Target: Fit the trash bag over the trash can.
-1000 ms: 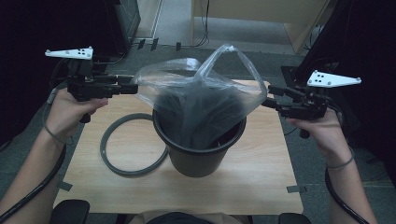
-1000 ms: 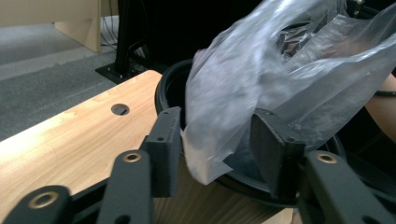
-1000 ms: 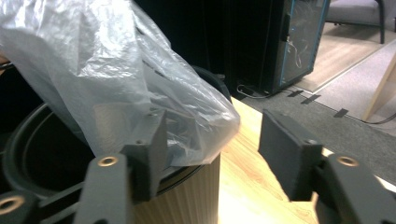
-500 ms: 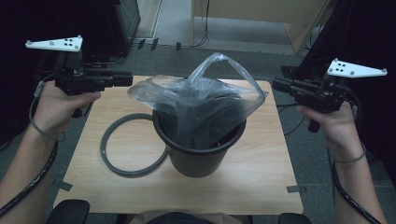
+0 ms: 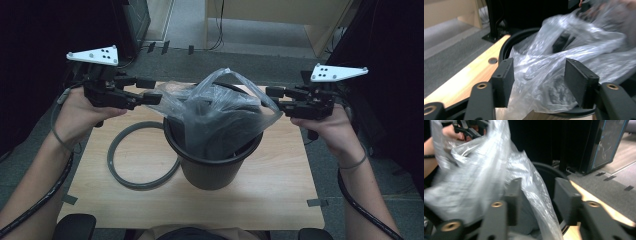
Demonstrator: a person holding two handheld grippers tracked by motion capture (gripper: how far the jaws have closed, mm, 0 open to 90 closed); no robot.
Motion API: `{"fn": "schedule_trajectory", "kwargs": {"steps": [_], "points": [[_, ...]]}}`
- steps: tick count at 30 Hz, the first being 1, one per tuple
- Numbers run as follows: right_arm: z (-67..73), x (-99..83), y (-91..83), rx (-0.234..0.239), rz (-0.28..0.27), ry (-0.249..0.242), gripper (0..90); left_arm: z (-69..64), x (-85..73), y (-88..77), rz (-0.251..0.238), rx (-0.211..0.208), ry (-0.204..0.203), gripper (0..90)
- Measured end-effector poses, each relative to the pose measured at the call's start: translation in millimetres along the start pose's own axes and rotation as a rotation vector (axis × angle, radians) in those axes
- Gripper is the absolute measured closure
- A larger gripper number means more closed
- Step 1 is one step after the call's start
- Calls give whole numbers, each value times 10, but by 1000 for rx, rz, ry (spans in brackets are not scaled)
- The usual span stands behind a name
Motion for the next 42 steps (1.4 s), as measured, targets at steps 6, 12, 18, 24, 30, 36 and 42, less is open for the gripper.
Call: {"fn": "schedule_trajectory", "kwargs": {"steps": [6, 12, 18, 24, 30, 36, 42], "points": [[-77, -146, 147, -6, 43, 11, 432, 124, -131, 170, 57, 70, 25, 357], [-90, -160, 264, 28, 30, 38, 394, 258, -101, 237, 50, 87, 7, 354], [-41, -29, 280, 43, 3, 6, 372, 309, 17, 250, 15, 40, -8, 353], [48, -22, 425, 94, 17, -6, 312, 307, -88, 469, 82, 41, -28, 428], [66, -147, 591, 92, 98, -19, 448, 274, -137, 627, 136, 38, -47, 765], [-31, -206, 598, -35, 157, -113, 856, 292, -25, 638, 117, 43, -70, 892], [-273, -147, 467, -147, 119, -103, 900, 417, 28, 710, 96, 48, -88, 892]]}}
Point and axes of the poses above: each handheld gripper's, and its own axes: y roughly forward along the jaws, x roughly out of its top, z roughly to its left, the point moved 9 cm from there along y, roughly forward along the jaws, and after that the axes turned 11 degrees about x, right-handed, at the moved point
